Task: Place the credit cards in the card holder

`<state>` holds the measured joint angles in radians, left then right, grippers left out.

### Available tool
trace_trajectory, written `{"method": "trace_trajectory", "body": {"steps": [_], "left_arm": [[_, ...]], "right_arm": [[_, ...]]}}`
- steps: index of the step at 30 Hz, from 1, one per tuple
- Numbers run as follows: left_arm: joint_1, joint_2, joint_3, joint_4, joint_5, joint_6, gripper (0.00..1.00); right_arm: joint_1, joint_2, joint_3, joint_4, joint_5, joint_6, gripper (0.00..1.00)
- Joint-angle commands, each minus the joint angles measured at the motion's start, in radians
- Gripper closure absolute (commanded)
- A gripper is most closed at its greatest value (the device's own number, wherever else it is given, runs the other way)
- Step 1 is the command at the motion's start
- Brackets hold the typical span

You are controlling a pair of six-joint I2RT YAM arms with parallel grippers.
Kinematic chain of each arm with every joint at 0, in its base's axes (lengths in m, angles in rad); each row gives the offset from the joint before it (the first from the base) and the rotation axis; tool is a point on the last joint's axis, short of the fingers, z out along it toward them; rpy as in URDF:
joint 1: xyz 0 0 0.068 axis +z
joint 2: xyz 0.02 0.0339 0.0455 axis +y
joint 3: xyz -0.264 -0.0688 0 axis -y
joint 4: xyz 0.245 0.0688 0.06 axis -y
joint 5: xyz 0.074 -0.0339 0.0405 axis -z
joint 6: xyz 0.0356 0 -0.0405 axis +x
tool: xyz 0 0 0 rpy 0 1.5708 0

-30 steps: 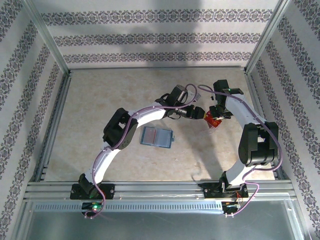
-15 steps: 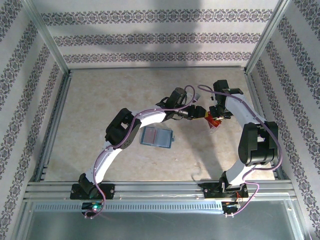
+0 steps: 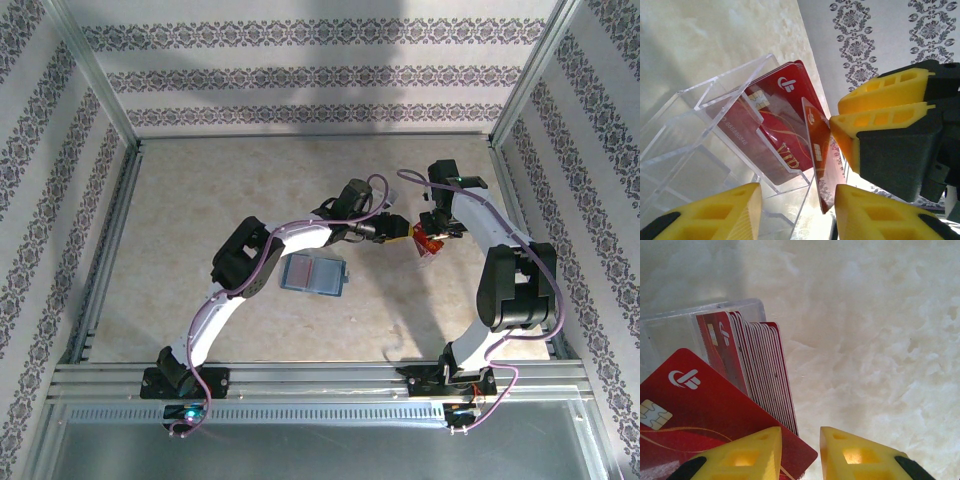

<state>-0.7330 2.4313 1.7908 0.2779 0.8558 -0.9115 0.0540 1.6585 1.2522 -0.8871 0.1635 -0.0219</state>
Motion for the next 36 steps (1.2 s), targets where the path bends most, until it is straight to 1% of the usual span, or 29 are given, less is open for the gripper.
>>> {"method": "trace_trajectory", "body": {"steps": [1, 5, 9, 13, 19, 21, 24, 29, 32, 34, 36], "left_arm": [[-0.009, 0.023, 0.029, 0.057, -0.010, -0.020, 0.60], [-0.010, 0.038, 0.046, 0.064, -0.018, -0.034, 0.62], [-0.012, 0.053, 0.045, 0.141, -0.017, -0.088, 0.65], [-0.014, 0.059, 0.045, 0.191, -0.013, -0.120, 0.76], [-0.014, 0.051, 0.037, 0.208, -0.013, -0.124, 1.00], [-0.014, 0.038, 0.024, 0.215, -0.012, -0.125, 1.00], [-0.013, -0.001, 0.000, 0.216, -0.001, -0.117, 1.00], [-0.005, -0.105, -0.065, 0.230, 0.046, -0.084, 1.00], [0.006, -0.184, -0.110, 0.200, 0.088, -0.031, 1.00], [0.019, -0.250, -0.141, 0.112, 0.123, 0.075, 1.00], [0.034, -0.338, -0.185, -0.027, 0.147, 0.241, 1.00]], "right_arm": [[-0.008, 0.009, -0.003, -0.015, -0.013, 0.010, 0.73], [-0.008, 0.009, -0.004, -0.016, -0.013, 0.011, 0.73], [-0.007, 0.009, -0.004, -0.015, -0.016, 0.011, 0.73], [-0.008, 0.010, -0.004, -0.015, -0.015, 0.011, 0.73], [-0.008, 0.002, -0.001, -0.016, -0.012, 0.008, 0.72], [-0.007, -0.015, 0.007, -0.025, -0.004, 0.012, 0.72], [-0.005, -0.090, 0.024, -0.050, -0.020, 0.031, 0.67], [-0.009, -0.284, 0.021, -0.056, -0.160, 0.094, 0.62], [-0.016, -0.380, 0.029, -0.080, -0.259, 0.133, 0.58], [-0.020, -0.426, 0.037, -0.098, -0.331, 0.157, 0.57], [-0.020, -0.468, 0.033, -0.092, -0.436, 0.194, 0.57]]}}
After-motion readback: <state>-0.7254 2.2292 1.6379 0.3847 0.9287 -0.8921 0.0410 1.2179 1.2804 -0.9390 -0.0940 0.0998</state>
